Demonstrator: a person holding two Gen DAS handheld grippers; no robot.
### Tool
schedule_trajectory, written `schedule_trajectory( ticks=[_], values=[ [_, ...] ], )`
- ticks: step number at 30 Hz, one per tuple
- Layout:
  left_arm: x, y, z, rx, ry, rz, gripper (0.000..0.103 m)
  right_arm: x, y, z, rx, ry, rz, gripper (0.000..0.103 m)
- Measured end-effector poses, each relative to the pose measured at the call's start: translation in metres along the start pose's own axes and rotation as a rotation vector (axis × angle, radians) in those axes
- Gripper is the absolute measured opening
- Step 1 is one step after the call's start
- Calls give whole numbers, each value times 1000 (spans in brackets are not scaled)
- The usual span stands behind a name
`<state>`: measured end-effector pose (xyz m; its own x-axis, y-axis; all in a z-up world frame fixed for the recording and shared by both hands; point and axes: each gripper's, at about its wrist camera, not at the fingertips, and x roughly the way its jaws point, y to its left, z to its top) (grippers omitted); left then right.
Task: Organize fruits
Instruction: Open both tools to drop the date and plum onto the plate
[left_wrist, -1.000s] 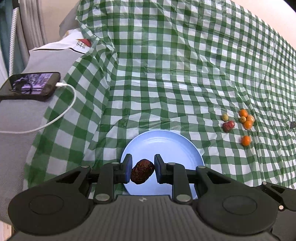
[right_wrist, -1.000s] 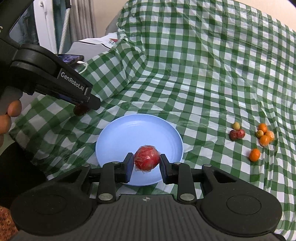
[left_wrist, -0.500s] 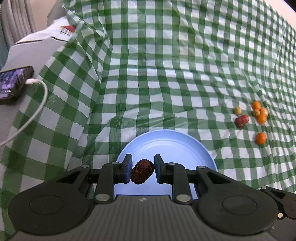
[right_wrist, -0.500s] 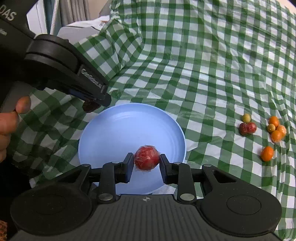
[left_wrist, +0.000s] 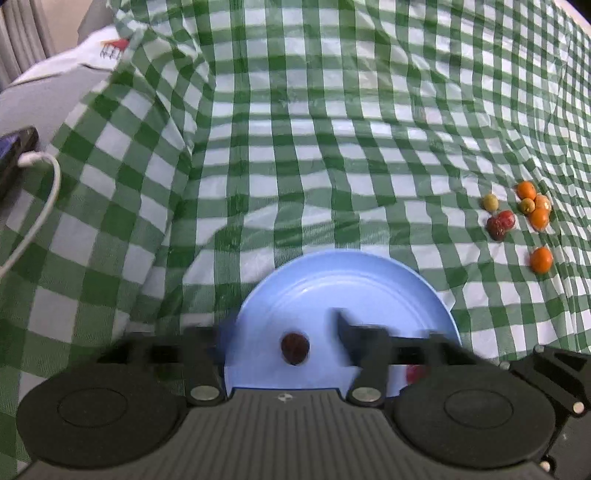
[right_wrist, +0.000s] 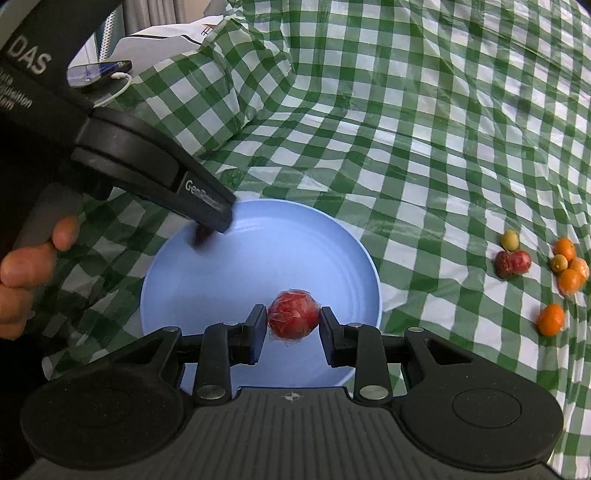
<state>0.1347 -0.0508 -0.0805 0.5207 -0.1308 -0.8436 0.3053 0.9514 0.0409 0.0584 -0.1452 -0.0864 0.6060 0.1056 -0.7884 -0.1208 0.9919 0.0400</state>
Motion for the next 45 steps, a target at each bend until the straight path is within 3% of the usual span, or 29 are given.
schedule_trajectory(
  ticks=[1, 2, 3, 9, 15, 21, 35, 45],
  values=[
    [-5, 0, 0, 0, -27, 11, 103, -1, 0, 2, 1, -7, -3, 59],
    [-13, 0, -1, 3, -64, 21, 103, -4, 0, 3, 3, -19, -9, 75],
    [-19, -1, -2, 17, -79, 18, 103, -9, 0, 4, 2, -36, -18, 82],
    [-58, -2, -23, 86, -67, 37, 103, -42, 0, -6, 31, -12, -3, 94],
    [-97, 10, -66, 31, -39, 52, 103, -77, 6, -36, 105, 44, 25, 98],
    [-128, 16, -90, -12, -61, 72, 103, -107, 19, -45, 95, -24, -13, 100],
    [-175, 4, -108, -9, -159, 75, 103, -150, 38, -55, 65, -152, -26, 102],
    [-178, 0, -106, -3, -165, 74, 103, -155, 41, -58, 77, -169, -34, 102]
  ],
)
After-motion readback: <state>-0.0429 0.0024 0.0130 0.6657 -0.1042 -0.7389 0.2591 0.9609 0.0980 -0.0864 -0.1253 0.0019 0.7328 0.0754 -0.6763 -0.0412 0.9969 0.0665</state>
